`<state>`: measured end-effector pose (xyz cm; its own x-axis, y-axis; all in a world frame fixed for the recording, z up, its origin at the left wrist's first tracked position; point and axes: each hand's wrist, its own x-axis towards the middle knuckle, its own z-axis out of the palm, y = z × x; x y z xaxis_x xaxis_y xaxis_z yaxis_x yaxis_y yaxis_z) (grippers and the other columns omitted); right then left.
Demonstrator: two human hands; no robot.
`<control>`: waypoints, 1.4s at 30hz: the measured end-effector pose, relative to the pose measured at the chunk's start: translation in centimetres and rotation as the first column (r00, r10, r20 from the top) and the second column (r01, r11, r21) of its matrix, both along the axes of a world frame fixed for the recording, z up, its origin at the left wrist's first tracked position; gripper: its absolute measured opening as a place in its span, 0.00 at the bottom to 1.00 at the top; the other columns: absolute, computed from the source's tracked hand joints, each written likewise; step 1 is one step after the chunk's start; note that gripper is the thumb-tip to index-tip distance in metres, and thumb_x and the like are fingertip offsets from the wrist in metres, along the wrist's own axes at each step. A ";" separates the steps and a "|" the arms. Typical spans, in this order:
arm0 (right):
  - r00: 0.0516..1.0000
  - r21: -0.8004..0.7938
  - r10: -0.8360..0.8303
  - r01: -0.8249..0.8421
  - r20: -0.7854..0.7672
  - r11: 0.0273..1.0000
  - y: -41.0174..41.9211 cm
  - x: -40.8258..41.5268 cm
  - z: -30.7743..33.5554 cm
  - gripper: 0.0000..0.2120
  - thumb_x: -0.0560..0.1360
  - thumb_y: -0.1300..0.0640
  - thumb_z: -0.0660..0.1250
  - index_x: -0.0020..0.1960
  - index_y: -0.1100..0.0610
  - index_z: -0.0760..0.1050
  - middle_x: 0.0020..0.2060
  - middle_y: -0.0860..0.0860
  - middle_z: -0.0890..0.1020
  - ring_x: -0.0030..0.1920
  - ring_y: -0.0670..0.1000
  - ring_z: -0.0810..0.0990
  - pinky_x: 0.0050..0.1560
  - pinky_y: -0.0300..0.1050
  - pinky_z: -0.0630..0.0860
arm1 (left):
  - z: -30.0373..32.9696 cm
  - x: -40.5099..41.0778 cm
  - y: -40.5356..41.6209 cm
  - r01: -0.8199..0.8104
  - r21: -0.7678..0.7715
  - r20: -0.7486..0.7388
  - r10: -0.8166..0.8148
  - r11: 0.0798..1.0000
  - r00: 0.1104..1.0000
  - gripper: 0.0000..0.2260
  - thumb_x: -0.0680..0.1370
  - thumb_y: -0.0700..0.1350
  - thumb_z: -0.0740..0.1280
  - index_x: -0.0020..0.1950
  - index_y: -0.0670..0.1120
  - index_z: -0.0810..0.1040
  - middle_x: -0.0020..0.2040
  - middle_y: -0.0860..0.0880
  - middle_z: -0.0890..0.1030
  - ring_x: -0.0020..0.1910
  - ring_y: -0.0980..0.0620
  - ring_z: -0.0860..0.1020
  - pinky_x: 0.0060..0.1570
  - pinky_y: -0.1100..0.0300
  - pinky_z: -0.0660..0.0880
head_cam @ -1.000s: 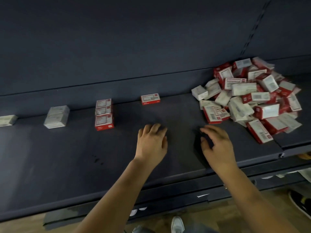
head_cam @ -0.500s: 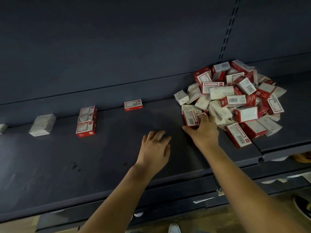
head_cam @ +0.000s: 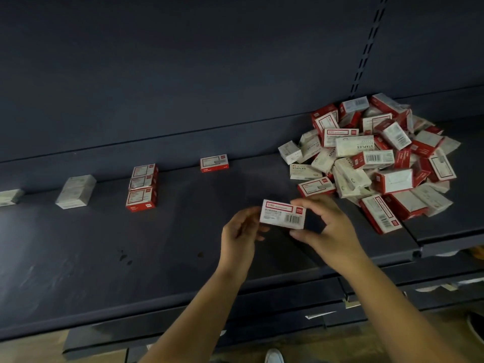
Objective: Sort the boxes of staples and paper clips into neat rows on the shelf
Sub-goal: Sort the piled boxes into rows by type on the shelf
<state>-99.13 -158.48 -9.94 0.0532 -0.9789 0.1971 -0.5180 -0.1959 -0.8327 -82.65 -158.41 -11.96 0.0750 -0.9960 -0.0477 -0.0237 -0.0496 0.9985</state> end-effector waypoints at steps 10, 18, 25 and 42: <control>0.987 0.044 0.138 -0.142 0.077 0.989 0.4 0.4 1.7 0.26 0.64 0.63 0.76 0.50 0.37 0.72 0.53 0.38 0.74 0.58 0.36 0.69 0.52 0.19 0.59 | 0.0 0.0 0.0 0.499 0.124 -0.514 -0.375 0.857 0.771 0.33 0.66 0.60 0.73 0.63 0.40 0.73 0.55 0.42 0.81 0.55 0.46 0.79 0.52 0.55 0.76; 0.973 0.007 0.060 -0.063 0.224 0.998 1.2 0.8 0.4 0.28 0.67 0.60 0.75 0.60 0.40 0.69 0.57 0.43 0.77 0.59 0.40 0.74 0.58 0.33 0.70 | 1.7 -0.7 -0.4 0.233 0.174 -0.554 -0.100 0.957 0.826 0.13 0.72 0.43 0.68 0.54 0.40 0.79 0.47 0.42 0.83 0.46 0.47 0.81 0.46 0.57 0.77; 0.950 -0.007 0.115 -0.119 0.289 0.993 1.5 0.3 0.3 0.35 0.70 0.75 0.65 0.63 0.39 0.67 0.58 0.39 0.76 0.61 0.38 0.73 0.62 0.37 0.68 | 3.0 -0.1 -0.5 0.062 0.111 -0.401 -0.012 0.992 0.916 0.16 0.67 0.45 0.70 0.53 0.43 0.79 0.46 0.45 0.84 0.49 0.49 0.82 0.49 0.59 0.76; 0.915 0.087 0.389 -0.398 0.102 0.913 0.6 0.3 0.2 0.25 0.61 0.41 0.69 0.58 0.38 0.72 0.61 0.42 0.71 0.64 0.37 0.66 0.60 0.24 0.60 | 3.7 1.8 -0.2 0.355 0.134 -0.036 -0.354 0.925 0.935 0.23 0.63 0.49 0.72 0.57 0.53 0.75 0.50 0.49 0.81 0.47 0.55 0.80 0.45 0.64 0.76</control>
